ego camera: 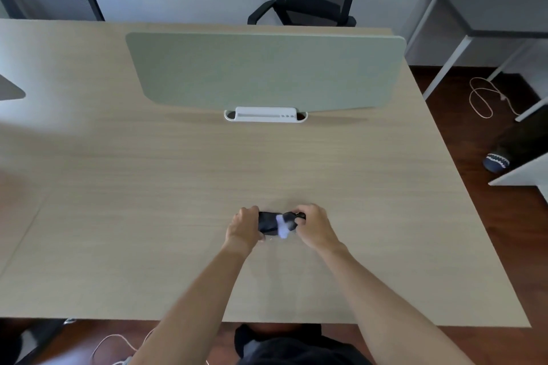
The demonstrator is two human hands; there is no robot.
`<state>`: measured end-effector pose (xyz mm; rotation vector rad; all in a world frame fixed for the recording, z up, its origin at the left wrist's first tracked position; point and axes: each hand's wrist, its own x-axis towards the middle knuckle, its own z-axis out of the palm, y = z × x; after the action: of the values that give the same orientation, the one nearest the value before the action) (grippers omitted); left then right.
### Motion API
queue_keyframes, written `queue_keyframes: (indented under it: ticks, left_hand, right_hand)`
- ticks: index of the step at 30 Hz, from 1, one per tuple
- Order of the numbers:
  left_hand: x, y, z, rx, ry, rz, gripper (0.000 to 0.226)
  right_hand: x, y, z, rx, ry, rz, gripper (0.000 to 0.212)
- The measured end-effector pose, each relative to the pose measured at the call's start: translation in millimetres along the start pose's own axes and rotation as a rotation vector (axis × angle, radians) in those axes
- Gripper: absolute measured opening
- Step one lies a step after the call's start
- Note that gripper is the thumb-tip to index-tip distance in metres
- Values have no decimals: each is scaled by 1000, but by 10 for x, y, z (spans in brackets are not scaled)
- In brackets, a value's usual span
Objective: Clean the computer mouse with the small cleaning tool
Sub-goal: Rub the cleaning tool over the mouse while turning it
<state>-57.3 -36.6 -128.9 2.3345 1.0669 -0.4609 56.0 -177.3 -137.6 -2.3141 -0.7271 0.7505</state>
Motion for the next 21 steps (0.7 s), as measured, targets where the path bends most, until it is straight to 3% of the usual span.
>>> queue_keyframes:
  ticks: [4, 8, 11, 17, 21]
  left_hand:
    - [2, 5, -4, 15, -7, -5, 49]
    - [13, 2, -12, -5, -6, 9, 46]
    - [9, 8, -19, -1, -1, 15, 46]
    - [6, -16, 2, 31, -1, 23, 49]
    - [16, -18, -18, 0, -15, 27, 53]
  right_hand:
    - [-73, 28, -98, -89, 98, -31, 12]
    - [-148, -114, 26, 15, 13, -175, 13]
    - [-128, -168, 124, -3, 6, -133, 12]
    - [-30, -142, -41, -27, 162, -11, 9]
    - [-30, -285, -18, 130, 21, -62, 10]
